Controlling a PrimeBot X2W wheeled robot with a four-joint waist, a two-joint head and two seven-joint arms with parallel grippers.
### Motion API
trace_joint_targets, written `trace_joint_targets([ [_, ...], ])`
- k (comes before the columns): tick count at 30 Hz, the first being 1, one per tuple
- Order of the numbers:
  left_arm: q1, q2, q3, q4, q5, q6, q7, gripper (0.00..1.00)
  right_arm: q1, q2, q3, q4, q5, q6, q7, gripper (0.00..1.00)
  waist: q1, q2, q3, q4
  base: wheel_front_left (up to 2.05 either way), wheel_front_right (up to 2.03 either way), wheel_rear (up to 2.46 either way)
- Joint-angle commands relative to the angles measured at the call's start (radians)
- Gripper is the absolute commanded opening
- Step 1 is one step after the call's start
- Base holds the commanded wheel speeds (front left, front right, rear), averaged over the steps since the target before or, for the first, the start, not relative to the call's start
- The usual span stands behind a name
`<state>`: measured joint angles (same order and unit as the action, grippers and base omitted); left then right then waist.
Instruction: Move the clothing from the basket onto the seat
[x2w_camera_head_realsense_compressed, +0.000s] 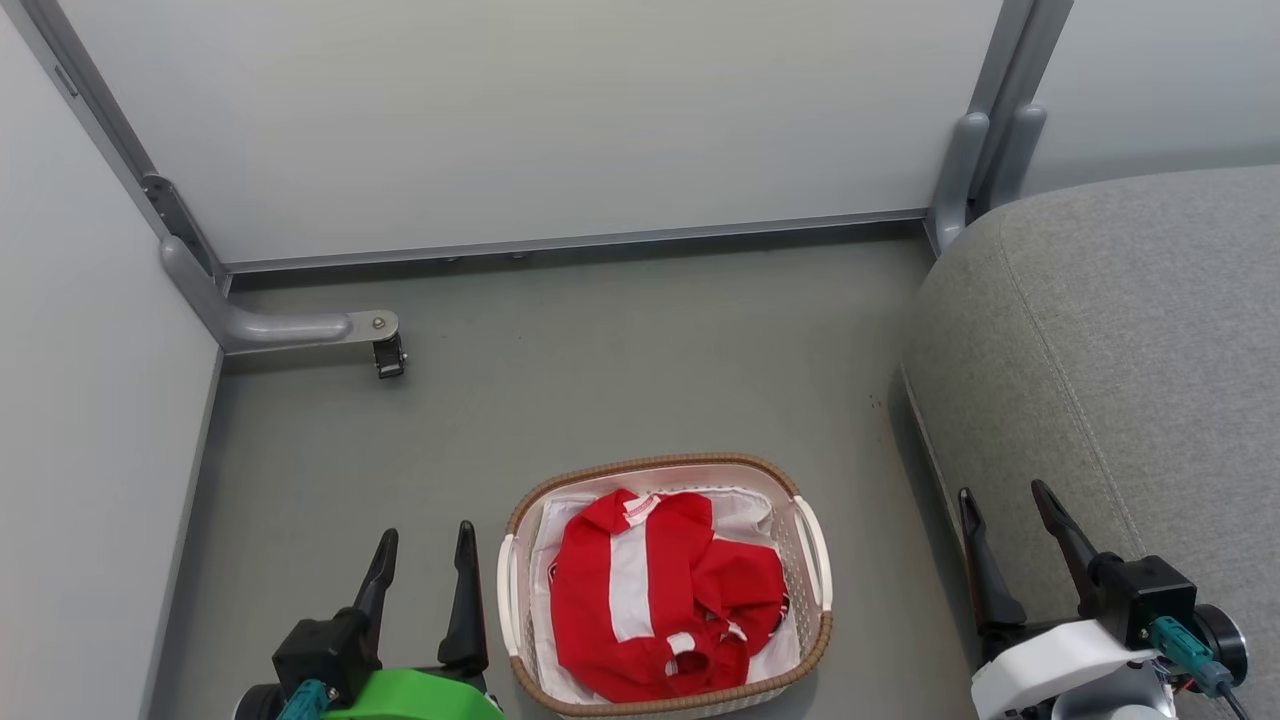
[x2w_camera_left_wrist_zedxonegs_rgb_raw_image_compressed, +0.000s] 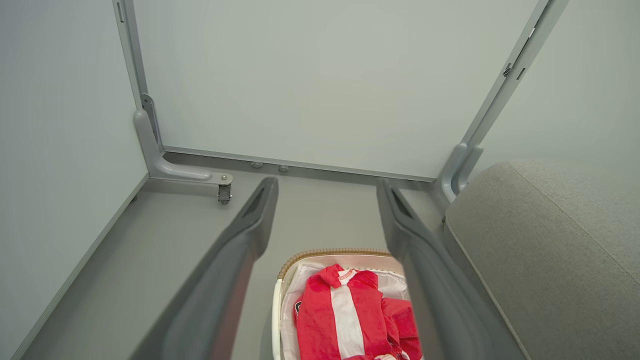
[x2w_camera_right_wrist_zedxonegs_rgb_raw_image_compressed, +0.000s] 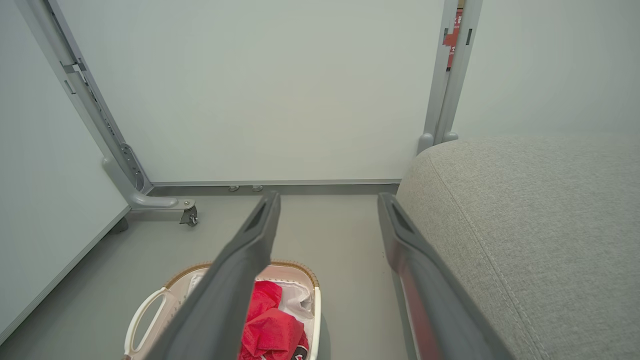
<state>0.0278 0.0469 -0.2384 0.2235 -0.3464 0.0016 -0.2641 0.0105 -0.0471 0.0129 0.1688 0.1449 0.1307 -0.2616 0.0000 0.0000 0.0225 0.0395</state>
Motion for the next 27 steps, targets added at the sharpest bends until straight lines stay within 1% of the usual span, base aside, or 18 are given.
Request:
trace_joint_targets([
  [1,0.010,0.006,-0.001,0.001,0.004,0.008,-0.001,1.00,0.014,-0.006,-0.001,-0.004,-0.003,0.000,-0.005,1.00,0.0000,0.0000,0.001,0.000,0.00,0.00,0.00],
  [19,0.002,0.006,0.000,0.005,0.008,0.002,-0.001,1.00,0.010,-0.006,-0.006,-0.010,0.001,0.000,-0.005,1.00,0.0000,0.0000,0.008,-0.002,0.00,0.00,0.00],
  [27,-0.019,0.006,-0.004,0.000,0.012,-0.001,-0.001,1.00,-0.013,-0.006,-0.014,-0.021,0.002,0.000,-0.005,1.00,0.0000,0.0000,0.046,-0.002,0.00,0.00,0.00],
])
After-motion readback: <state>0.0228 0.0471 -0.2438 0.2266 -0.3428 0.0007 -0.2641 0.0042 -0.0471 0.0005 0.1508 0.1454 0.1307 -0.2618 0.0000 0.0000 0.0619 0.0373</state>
